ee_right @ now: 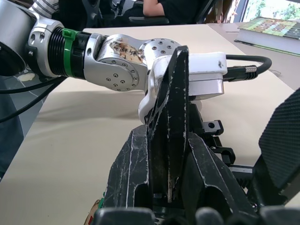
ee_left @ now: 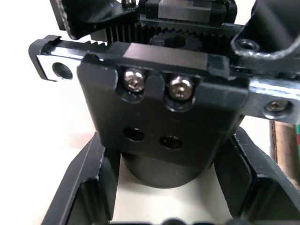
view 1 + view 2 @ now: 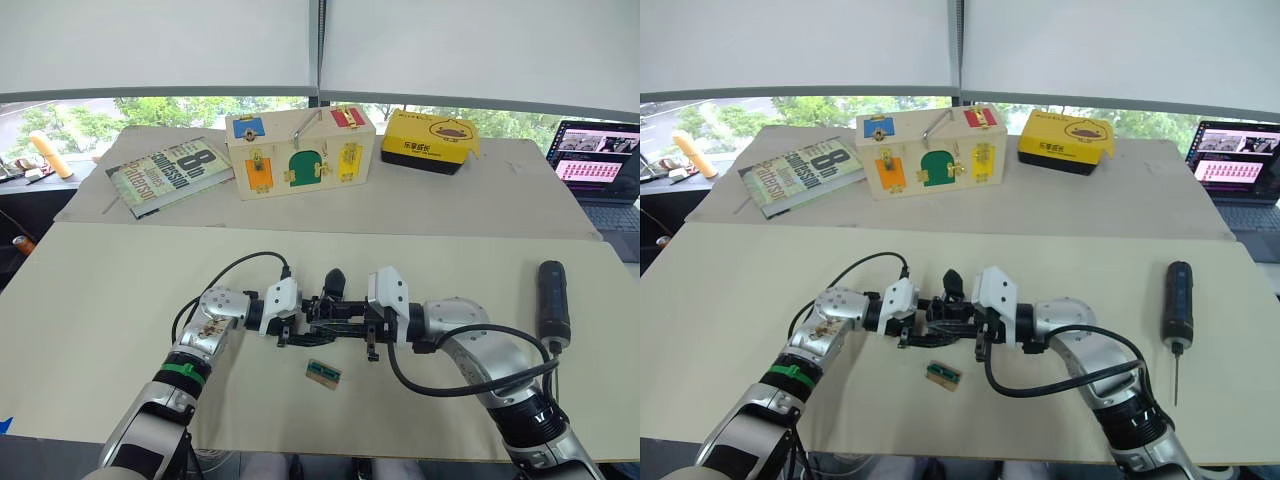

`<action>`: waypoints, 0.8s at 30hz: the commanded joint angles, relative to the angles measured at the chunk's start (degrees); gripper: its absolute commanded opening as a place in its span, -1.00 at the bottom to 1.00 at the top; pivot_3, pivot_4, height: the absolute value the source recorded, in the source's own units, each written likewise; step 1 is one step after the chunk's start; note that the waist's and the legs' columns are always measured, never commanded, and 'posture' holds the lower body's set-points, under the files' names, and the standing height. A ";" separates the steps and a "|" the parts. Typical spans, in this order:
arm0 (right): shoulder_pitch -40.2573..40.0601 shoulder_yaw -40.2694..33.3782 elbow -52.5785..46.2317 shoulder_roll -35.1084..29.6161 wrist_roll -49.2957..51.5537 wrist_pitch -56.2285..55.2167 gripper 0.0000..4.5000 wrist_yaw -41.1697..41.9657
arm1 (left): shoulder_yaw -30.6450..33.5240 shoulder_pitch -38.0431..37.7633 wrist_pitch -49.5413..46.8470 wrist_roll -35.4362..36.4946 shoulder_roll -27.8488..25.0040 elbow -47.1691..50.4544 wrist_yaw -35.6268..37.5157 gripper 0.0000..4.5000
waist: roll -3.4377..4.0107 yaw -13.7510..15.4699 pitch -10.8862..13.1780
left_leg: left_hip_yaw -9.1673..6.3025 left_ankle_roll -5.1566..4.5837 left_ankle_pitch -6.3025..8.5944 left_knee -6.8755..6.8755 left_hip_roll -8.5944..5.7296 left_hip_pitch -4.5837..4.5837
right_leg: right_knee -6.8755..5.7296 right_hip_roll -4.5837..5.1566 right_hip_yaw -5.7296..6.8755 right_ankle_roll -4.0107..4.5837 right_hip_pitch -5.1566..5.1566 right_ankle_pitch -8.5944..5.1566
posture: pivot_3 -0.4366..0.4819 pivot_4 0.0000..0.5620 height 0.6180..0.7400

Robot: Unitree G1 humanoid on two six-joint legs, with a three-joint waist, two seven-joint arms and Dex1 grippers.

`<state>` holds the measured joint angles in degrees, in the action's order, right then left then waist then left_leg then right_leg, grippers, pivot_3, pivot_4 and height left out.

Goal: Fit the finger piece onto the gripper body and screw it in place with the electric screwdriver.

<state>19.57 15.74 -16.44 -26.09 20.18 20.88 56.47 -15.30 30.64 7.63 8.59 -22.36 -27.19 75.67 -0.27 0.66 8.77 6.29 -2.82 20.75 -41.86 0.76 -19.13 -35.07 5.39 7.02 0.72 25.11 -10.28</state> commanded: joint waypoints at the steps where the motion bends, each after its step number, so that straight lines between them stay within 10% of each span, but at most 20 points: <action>1: -0.06 0.68 -1.69 -0.69 -0.19 2.58 -0.82 -0.89 | -1.54 -0.66 -0.91 -3.20 -0.98 -1.25 -1.43 0.03 | 0.01 0.00 -0.06 | 0.00 0.00 0.00 0.00 0.00 0.01 | 0.00 0.00 0.00 0.00 -0.01 0.00 | -0.05 -0.47 1.00; 24: -2.07 3.19 -2.55 0.21 -0.42 8.22 -0.82 -5.62 | -1.96 -1.06 -2.33 -2.95 -1.66 -0.65 -1.62 0.03 | 0.01 -0.20 -0.28 | 0.02 -0.01 0.00 0.01 0.04 0.11 | -0.02 0.01 -0.05 0.06 -0.04 0.03 | -0.05 -0.47 1.00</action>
<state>18.71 17.05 -19.76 -25.50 21.42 27.64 51.39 -15.80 30.62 6.71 8.59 -23.09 -26.93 75.08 -0.26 0.46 8.49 6.31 -2.82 20.75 -41.85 0.81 -19.00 -35.09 5.41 6.97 0.77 25.05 -10.25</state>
